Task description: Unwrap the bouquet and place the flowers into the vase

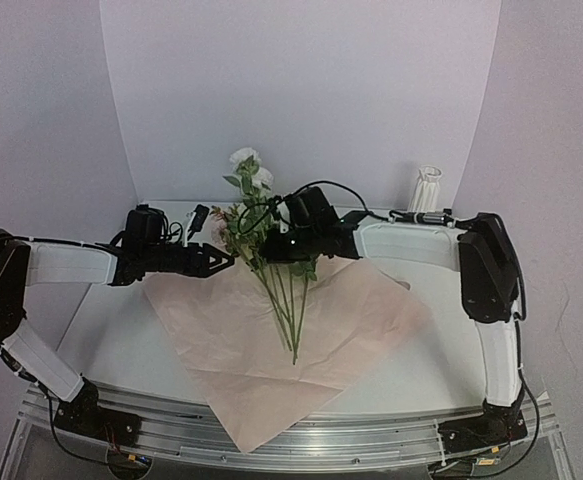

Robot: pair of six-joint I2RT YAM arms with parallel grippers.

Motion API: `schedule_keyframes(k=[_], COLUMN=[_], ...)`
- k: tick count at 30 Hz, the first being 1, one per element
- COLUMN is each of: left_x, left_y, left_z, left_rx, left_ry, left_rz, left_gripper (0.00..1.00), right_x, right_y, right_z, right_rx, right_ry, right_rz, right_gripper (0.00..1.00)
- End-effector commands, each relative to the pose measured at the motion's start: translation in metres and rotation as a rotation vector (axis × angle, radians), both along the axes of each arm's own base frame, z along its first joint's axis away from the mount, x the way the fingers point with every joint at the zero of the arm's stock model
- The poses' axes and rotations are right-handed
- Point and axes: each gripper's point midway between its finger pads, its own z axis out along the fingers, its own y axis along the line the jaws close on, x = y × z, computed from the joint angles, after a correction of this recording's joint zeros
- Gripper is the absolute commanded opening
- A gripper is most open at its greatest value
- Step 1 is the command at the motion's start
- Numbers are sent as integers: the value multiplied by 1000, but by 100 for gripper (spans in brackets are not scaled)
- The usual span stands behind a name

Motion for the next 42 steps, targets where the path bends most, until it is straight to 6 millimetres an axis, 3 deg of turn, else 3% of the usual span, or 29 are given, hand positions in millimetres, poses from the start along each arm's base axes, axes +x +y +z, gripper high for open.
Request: schedule_keyframes(k=[1,4,7,10,14,16,21,25,32,42], left_x=[4,4,3,3,4,6,12,16,19,26], left_y=[-6,-5,-5,-5,-5,-4,-2,-4,-5,-5], left_z=[35,40,42,42,35,30,21,17,9,2], left_rx=[-40,-22,-10,3,23,37,70,80,85,89], left_ry=[-150,-193,-218,-226,-209,-199,-183,-169,-142,-103], left_rz=[-52,-61,-69,-74,-81,-77,-56,-54,-54,-27], left_gripper=[62,62,62,62,62,62,62,62,62,63], right_x=[26,64,105,137,168,180,204,221,219,237], right_y=[-38,-105,-173,-229,-287,-307,-340,-366,-393,-411], right_z=[205,246,273,299,337,350,362,349,339,273], right_rx=[201,204,132,76,59,52,46,-14,-85,-95], right_ry=[-513,-615,-743,-895,-1068,-1123,-1210,-1218,-1210,-1108], right_rz=[42,-19,-110,-181,-274,-307,-349,-396,-423,-456], right_gripper=[0,0,0,0,0,0,0,0,0,0])
